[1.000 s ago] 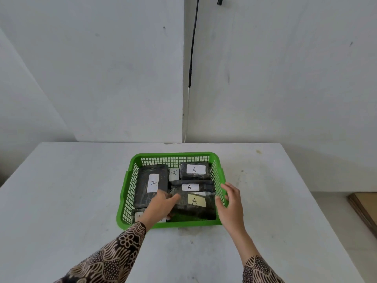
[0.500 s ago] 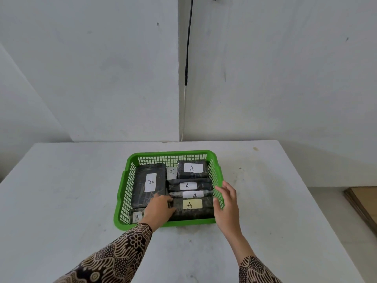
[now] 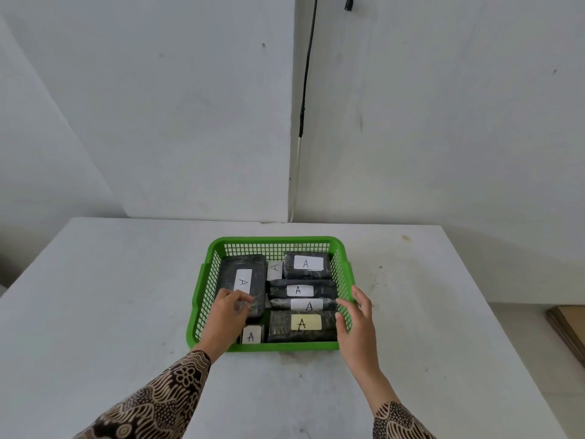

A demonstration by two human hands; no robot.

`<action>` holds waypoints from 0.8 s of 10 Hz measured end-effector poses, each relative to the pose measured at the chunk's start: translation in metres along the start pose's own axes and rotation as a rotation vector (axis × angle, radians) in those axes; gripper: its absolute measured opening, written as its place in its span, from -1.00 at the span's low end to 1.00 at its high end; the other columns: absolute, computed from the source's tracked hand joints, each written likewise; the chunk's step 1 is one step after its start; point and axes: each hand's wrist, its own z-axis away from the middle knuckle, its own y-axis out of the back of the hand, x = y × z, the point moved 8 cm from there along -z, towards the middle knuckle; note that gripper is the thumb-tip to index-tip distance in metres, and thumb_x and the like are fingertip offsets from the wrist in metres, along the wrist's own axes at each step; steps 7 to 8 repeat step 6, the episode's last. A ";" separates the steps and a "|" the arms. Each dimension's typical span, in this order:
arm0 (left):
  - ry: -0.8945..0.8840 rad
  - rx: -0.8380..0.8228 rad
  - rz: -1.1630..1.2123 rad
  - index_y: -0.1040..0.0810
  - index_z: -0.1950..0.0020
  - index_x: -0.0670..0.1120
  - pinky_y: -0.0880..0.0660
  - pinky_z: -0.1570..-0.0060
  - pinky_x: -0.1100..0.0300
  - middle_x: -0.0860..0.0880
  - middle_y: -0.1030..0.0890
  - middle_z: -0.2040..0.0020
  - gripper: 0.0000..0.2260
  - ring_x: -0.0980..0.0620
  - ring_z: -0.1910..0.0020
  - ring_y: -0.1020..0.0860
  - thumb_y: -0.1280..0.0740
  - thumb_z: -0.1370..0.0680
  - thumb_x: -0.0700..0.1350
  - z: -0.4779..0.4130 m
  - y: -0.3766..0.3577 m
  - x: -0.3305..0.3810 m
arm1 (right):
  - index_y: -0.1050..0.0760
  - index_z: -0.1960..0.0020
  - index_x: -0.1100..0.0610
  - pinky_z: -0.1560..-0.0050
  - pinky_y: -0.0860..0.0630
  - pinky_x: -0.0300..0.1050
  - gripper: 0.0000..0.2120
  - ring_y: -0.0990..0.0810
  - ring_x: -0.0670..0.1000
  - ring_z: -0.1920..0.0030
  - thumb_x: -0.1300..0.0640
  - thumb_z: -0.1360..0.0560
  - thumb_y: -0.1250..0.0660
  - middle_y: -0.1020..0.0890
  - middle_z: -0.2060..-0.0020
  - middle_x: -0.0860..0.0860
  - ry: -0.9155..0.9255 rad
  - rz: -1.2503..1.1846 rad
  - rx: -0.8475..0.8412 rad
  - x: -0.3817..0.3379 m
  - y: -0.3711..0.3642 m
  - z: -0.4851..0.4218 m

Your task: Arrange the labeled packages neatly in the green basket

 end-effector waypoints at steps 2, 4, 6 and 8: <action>0.021 0.005 -0.013 -0.57 0.01 -0.05 -0.40 0.16 0.36 -0.02 -0.45 0.01 -0.90 0.12 0.14 -0.50 -0.33 -0.52 -0.21 -0.013 0.021 -0.007 | -0.51 -0.21 0.21 -0.28 -0.32 -0.25 -0.72 -0.35 0.07 -0.37 0.34 -0.50 -0.28 -0.37 -0.32 0.12 -0.043 0.041 -0.012 -0.003 0.004 -0.012; 0.013 -0.026 -0.107 -0.57 -0.05 -0.07 -0.41 0.12 0.22 -0.10 -0.47 -0.02 -0.88 0.11 0.26 -0.42 -0.31 -0.53 -0.17 -0.029 0.023 0.006 | -0.46 -0.26 0.12 -0.10 -0.33 -0.29 -0.71 -0.38 0.05 -0.25 0.22 -0.54 -0.26 -0.48 -0.18 0.10 -0.114 -0.017 -0.051 -0.013 0.012 -0.033; -0.052 0.014 -0.228 -0.57 -0.06 -0.09 -0.53 0.11 0.09 -0.08 -0.47 -0.11 -0.86 -0.01 0.08 -0.50 -0.26 -0.55 -0.13 -0.042 0.033 0.039 | -0.48 -0.12 0.11 0.06 -0.33 -0.49 -0.83 -0.42 -0.03 -0.13 0.21 -0.54 -0.26 -0.51 -0.08 0.06 -0.013 -0.019 -0.051 -0.054 0.020 -0.062; -0.052 0.014 -0.228 -0.57 -0.06 -0.09 -0.53 0.11 0.09 -0.08 -0.47 -0.11 -0.86 -0.01 0.08 -0.50 -0.26 -0.55 -0.13 -0.042 0.033 0.039 | -0.48 -0.12 0.11 0.06 -0.33 -0.49 -0.83 -0.42 -0.03 -0.13 0.21 -0.54 -0.26 -0.51 -0.08 0.06 -0.013 -0.019 -0.051 -0.054 0.020 -0.062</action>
